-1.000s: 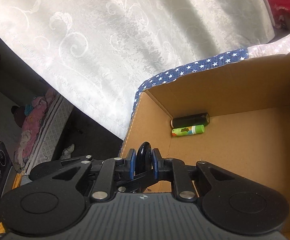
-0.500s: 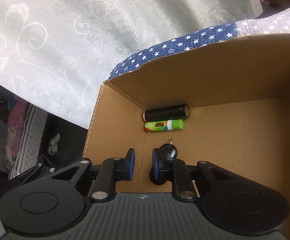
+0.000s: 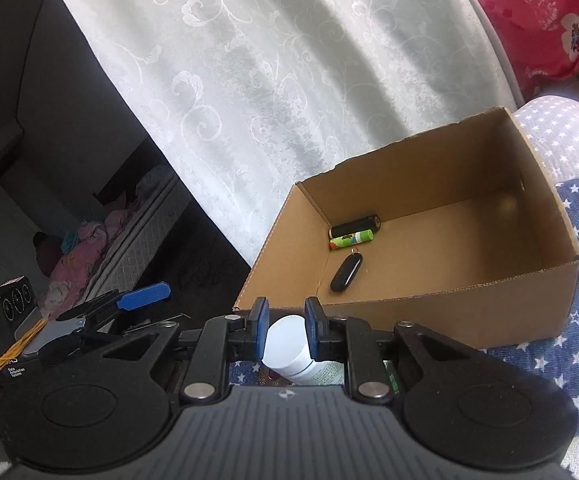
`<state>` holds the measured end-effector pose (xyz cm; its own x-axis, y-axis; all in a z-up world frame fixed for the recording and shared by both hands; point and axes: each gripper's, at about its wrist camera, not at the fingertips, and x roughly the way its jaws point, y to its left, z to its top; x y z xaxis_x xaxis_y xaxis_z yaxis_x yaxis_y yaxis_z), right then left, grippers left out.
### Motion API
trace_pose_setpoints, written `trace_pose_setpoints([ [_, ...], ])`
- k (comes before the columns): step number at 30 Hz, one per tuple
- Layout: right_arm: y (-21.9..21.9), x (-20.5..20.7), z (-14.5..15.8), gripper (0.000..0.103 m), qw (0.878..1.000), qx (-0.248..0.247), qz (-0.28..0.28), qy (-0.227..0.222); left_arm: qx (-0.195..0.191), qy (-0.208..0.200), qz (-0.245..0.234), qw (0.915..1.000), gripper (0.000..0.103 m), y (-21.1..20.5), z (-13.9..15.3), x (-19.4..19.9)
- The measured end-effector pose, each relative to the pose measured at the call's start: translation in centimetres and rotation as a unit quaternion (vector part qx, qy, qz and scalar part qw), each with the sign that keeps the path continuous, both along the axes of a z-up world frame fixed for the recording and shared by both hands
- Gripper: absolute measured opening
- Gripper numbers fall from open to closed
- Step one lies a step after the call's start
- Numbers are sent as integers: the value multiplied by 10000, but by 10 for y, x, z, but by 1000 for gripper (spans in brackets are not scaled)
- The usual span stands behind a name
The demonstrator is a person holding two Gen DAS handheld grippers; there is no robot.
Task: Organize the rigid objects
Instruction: 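Grasp the pink lid by its rim with the right gripper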
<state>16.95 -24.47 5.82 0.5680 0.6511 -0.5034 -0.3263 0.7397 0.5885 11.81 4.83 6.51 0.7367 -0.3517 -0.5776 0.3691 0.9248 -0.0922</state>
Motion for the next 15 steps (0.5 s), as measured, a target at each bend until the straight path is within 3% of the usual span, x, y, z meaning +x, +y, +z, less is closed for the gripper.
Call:
trace_pose_setpoints([
  [4,10,-41,-35,21,9998,-137,-84,100,65,326,-476,9983,102,-12,-33,-24],
  [9,30,-63,-79,21,9982,-184,-20,563,211,648,-928,9934,103,-29,-74,-49],
  [15,48,-64,-109,21,9947,-424,-104,930,628,635,-903,9919,102,-51,-104,-55],
])
